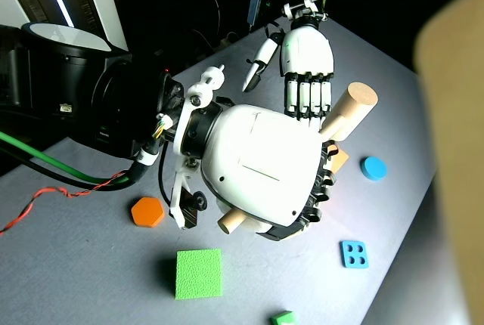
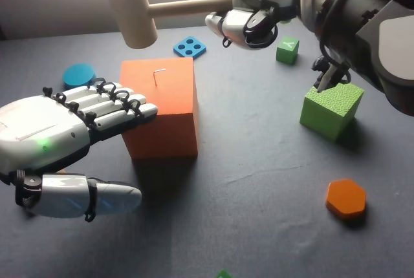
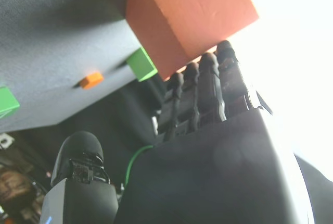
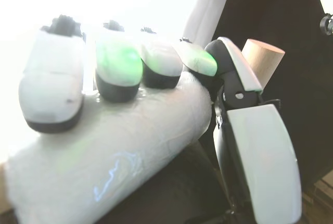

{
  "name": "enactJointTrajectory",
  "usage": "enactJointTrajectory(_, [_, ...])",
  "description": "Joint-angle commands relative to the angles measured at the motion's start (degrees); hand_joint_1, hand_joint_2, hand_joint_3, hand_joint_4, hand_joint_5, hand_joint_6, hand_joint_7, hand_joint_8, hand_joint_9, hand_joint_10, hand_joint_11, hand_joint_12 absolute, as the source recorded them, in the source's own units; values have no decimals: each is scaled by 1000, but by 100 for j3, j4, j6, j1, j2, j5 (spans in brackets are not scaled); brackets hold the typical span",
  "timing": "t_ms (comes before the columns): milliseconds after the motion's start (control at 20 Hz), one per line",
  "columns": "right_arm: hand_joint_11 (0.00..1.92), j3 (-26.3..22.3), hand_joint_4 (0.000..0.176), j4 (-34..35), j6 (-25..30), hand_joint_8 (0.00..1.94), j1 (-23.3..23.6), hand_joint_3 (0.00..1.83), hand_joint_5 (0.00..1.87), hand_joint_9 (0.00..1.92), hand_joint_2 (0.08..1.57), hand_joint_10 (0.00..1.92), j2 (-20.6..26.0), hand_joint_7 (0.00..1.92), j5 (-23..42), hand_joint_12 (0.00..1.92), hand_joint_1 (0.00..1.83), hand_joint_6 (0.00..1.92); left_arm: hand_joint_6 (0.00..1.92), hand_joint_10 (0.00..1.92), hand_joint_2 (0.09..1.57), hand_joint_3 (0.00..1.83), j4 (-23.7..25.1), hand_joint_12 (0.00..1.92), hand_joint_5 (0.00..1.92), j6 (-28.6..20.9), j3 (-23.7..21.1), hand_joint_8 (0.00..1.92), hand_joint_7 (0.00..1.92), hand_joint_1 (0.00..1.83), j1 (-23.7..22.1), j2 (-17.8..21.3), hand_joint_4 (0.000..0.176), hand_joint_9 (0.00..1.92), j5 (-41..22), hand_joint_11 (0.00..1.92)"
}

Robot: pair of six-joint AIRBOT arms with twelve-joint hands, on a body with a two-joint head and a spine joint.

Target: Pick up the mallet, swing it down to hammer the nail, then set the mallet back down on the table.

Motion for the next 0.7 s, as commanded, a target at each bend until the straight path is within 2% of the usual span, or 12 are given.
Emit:
enactJointTrajectory(0, [1917, 51, 176, -341, 50, 1941, 77, 35, 1381, 1761, 1571, 1921, 13, 1644, -367, 1921, 518, 1921, 6, 6, 1154, 0, -72, 82, 93, -8, 19, 7, 99, 0, -13, 35, 0, 84, -421, 49])
enactJointTrajectory(250, [1898, 433, 176, -785, 260, 1941, -377, 41, 1339, 1739, 1571, 1921, -183, 1616, -138, 1921, 514, 1921, 7, 7, 1161, 1, -72, 90, 100, 3, 20, 6, 100, 0, -13, 35, 0, 90, -421, 56])
enactJointTrajectory(300, [1900, 440, 176, -874, 260, 1941, -557, 39, 1336, 1741, 1571, 1921, -190, 1617, -109, 1921, 544, 1921, 3, 2, 1164, 2, -72, 85, 92, 3, 20, 4, 95, 0, -13, 35, 0, 79, -412, 42])
enactJointTrajectory(400, [1900, 438, 176, -947, 255, 1941, -692, 49, 1342, 1742, 1571, 1921, -184, 1616, -148, 1921, 492, 1921, 4, 5, 1157, 0, -72, 85, 84, 3, 21, 4, 85, 0, -13, 35, 0, 73, -412, 39])
enactJointTrajectory(650, [1885, 407, 176, -947, 350, 1941, -488, 37, 1368, 1727, 1571, 1921, -82, 1615, -136, 1921, 495, 1921, 12, 11, 1156, 0, -72, 102, 113, 3, 20, 11, 108, 0, -12, 35, 0, 96, -412, 73])
